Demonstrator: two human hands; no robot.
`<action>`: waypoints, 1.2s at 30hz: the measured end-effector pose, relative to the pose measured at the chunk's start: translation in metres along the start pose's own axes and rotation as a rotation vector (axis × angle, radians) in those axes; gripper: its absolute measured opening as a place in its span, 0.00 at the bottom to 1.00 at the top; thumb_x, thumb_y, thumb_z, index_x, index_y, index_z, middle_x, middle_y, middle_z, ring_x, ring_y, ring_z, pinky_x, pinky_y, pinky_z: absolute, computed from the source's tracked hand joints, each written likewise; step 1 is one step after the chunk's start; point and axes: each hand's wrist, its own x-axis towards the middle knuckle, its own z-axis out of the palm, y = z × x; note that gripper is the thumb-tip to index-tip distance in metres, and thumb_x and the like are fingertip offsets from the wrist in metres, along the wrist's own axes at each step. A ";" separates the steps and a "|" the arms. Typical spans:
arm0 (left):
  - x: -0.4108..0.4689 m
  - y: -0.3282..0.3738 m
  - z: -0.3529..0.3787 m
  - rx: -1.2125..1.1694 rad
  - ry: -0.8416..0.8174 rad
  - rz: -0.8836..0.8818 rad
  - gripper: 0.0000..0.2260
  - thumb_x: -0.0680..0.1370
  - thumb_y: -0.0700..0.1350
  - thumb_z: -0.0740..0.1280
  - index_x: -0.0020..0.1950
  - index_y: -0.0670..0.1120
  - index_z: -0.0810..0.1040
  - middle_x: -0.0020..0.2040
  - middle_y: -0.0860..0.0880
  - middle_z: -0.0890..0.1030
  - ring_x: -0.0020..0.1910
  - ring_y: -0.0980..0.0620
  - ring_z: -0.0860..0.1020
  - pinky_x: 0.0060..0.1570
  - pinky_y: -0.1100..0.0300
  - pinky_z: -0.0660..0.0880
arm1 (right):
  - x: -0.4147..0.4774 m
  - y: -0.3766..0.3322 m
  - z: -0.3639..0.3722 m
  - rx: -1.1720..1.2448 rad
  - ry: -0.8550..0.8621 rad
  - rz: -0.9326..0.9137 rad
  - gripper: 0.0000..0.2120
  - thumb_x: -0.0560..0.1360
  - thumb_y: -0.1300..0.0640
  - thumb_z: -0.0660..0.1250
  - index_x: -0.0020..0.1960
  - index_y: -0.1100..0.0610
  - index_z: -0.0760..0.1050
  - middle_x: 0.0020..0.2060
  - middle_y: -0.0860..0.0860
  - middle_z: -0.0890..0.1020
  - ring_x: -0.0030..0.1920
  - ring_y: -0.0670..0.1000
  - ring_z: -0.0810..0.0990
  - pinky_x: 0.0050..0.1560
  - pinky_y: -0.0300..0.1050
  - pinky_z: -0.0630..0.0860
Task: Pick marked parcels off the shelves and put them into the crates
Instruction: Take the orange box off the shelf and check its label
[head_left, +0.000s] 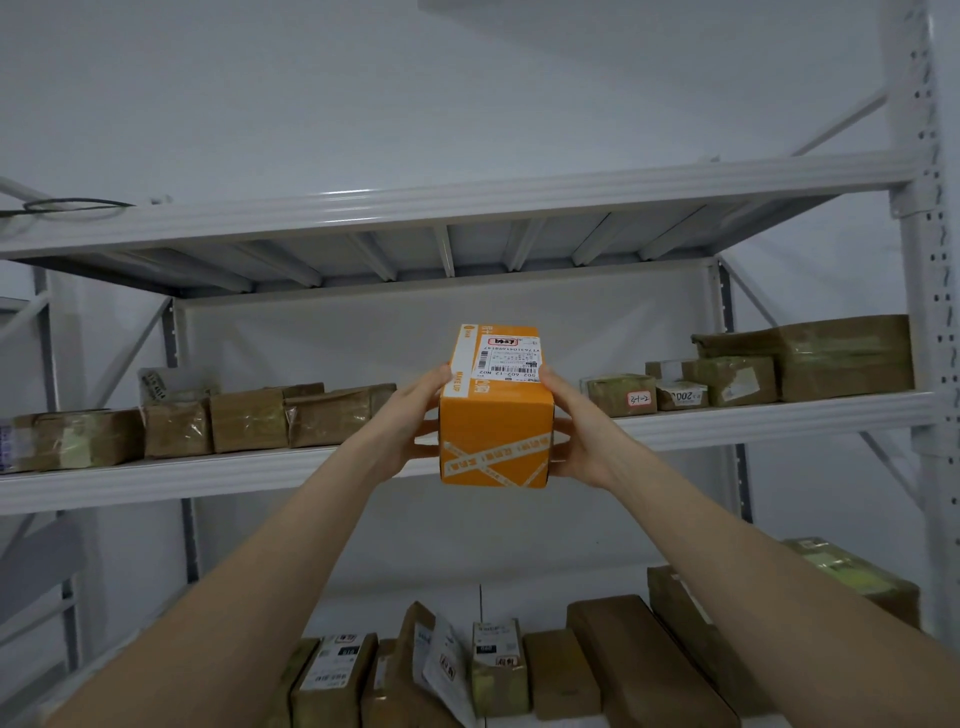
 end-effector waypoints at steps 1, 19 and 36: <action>-0.001 0.000 -0.001 -0.007 -0.014 -0.013 0.20 0.79 0.60 0.60 0.68 0.53 0.70 0.65 0.48 0.76 0.62 0.45 0.76 0.61 0.43 0.73 | 0.000 0.000 0.001 0.020 0.028 0.006 0.50 0.56 0.34 0.74 0.73 0.50 0.63 0.66 0.57 0.72 0.62 0.63 0.73 0.56 0.63 0.74; -0.011 -0.023 0.045 -0.397 0.154 -0.225 0.31 0.68 0.60 0.74 0.66 0.50 0.69 0.65 0.41 0.73 0.60 0.38 0.73 0.55 0.39 0.74 | 0.011 0.025 0.026 0.062 0.193 -0.117 0.36 0.68 0.43 0.75 0.71 0.45 0.63 0.67 0.50 0.73 0.65 0.60 0.71 0.59 0.62 0.73; 0.011 -0.031 -0.011 -0.291 0.438 -0.063 0.08 0.77 0.47 0.67 0.54 0.46 0.75 0.43 0.47 0.83 0.41 0.52 0.81 0.47 0.52 0.77 | 0.046 -0.010 -0.008 -0.648 0.486 -0.428 0.18 0.78 0.47 0.64 0.66 0.51 0.71 0.62 0.53 0.77 0.55 0.52 0.77 0.52 0.47 0.75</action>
